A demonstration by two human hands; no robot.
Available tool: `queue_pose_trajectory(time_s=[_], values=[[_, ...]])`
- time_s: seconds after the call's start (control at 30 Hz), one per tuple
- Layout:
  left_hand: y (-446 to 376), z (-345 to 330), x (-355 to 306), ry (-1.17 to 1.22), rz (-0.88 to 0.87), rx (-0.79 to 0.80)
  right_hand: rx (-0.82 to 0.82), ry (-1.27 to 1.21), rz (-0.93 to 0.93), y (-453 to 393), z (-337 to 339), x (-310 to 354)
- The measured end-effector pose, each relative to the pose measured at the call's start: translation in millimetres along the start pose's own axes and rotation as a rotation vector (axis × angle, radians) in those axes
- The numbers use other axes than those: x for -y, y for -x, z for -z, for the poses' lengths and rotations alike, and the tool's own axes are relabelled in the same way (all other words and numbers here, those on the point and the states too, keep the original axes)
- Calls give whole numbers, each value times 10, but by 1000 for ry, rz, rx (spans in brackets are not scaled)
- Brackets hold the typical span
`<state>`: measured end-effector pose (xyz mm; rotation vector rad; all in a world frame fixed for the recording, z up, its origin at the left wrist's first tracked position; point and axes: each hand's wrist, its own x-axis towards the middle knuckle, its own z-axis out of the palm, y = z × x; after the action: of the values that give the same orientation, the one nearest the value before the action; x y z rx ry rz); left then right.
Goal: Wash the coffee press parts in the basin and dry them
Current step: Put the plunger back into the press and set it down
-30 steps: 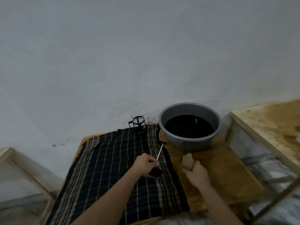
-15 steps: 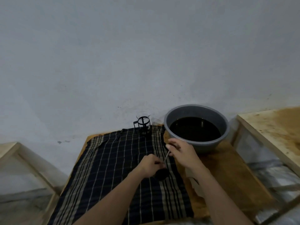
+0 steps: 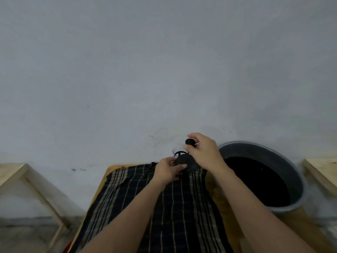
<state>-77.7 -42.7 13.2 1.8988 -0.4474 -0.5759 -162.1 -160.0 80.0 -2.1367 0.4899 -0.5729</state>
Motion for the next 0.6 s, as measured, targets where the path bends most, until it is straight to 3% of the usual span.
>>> queue_pose_trajectory(time_s=[0.17, 0.3, 0.6], values=[[-736, 207, -316, -319, -174, -49, -37, 63, 36, -620, -65, 165], [-1113, 193, -306, -495, -251, 5, -39, 94, -2, -888, -158, 63], [-1419, 122, 137, -592, -222, 112, 22, 127, -157, -1139, -499, -400]])
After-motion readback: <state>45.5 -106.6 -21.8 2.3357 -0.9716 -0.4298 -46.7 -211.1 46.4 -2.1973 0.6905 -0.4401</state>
